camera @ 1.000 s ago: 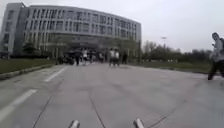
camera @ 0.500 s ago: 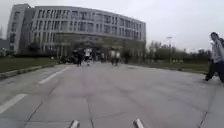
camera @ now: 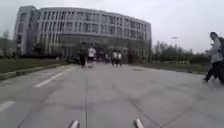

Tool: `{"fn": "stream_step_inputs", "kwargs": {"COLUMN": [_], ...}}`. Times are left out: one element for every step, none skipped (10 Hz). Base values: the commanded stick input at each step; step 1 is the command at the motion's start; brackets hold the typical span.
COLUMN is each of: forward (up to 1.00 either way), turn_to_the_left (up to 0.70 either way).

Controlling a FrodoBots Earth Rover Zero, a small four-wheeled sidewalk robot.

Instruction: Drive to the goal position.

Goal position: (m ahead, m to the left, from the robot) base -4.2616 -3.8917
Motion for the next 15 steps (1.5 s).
{"fn": "stream_step_inputs", "kwargs": {"forward": [0.85, 0.85, 0.85, 0.85, 0.85, 0.85, 0.85, 0.85, 0.85, 0.85, 0.85, 0.85, 0.85, 0.85, 0.85], "turn_to_the_left": [0.00, 0.00, 0.00, 0.00, 0.00, 0.00, 0.00, 0.24, 0.34, 0.34, 0.14, 0.00, 0.00, 0.00, 0.00]}}
